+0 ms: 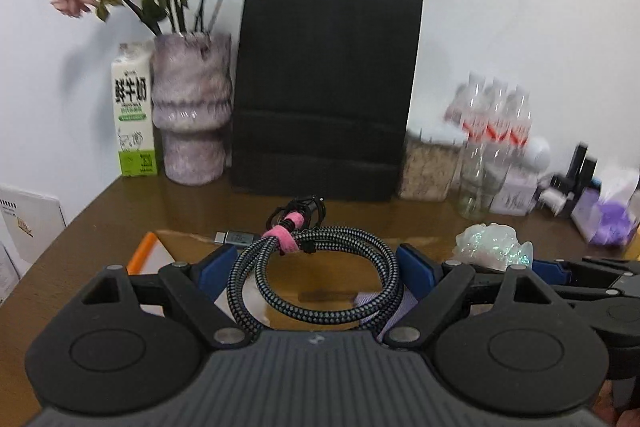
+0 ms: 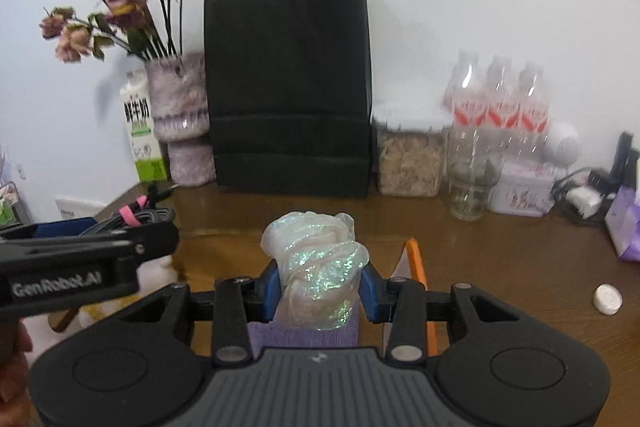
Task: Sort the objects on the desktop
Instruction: 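Carry the cable and plastic bag into the cardboard box and open both tools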
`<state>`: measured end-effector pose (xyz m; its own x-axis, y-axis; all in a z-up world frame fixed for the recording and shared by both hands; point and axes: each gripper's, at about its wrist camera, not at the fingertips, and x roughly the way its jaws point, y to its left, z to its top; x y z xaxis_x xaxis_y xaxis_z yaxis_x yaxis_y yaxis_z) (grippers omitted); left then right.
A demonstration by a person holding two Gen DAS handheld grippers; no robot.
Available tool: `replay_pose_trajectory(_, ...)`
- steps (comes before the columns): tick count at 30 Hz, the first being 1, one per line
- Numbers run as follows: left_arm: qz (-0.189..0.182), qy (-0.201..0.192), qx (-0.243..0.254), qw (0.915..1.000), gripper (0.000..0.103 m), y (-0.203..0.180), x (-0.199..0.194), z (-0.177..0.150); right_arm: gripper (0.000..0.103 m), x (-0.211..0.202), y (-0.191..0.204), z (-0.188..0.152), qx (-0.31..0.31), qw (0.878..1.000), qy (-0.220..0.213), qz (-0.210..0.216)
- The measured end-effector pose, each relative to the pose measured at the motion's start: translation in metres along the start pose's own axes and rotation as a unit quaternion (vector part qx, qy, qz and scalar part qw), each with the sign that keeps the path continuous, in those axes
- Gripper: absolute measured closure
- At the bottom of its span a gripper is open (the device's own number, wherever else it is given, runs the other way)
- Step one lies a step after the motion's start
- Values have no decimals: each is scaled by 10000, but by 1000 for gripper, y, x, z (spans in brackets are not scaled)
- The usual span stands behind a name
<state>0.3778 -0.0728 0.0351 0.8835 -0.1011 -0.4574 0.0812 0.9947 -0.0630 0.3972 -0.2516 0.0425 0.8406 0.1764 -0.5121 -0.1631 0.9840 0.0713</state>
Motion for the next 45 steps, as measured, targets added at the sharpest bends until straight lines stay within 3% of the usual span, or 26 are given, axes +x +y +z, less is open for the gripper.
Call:
replay_pose_trajectory(4,125,289,135,9994,16,-3,15,-6,64,9,-5,-9,-42,9998,191,11)
replay_pose_trajectory(12,176,267,240,9992,14,-7,13,-9,58,8,-3,-15,-63,9998,199,-38)
replay_pose_trajectory(14,191,281,211,9992,12,-7,13,-8,49,7,-4,-15,-48,9997,228,-67)
replay_pose_trajectory(16,212,230,161,9994,3,-5,10,-7,25,6,-7,-15,56,9997,249,21)
replay_pose_trajectory(19,234,128,150,9995,0,-4,3,-3,11,0,-7,-12,68,9998,194,-14)
replay_pose_trajectory(22,343,95,135,9993,0,-4,-2,1,3,-6,-4,-9,24,9999,159,34)
replay_pose_trajectory(34,324,-165,131,9993,0,-5,-22,6,1,-30,7,-3,-153,9998,-83,-36)
replay_pose_trajectory(45,191,-687,56,9974,0,-3,-82,6,1,-85,13,-11,-259,9984,-492,-87)
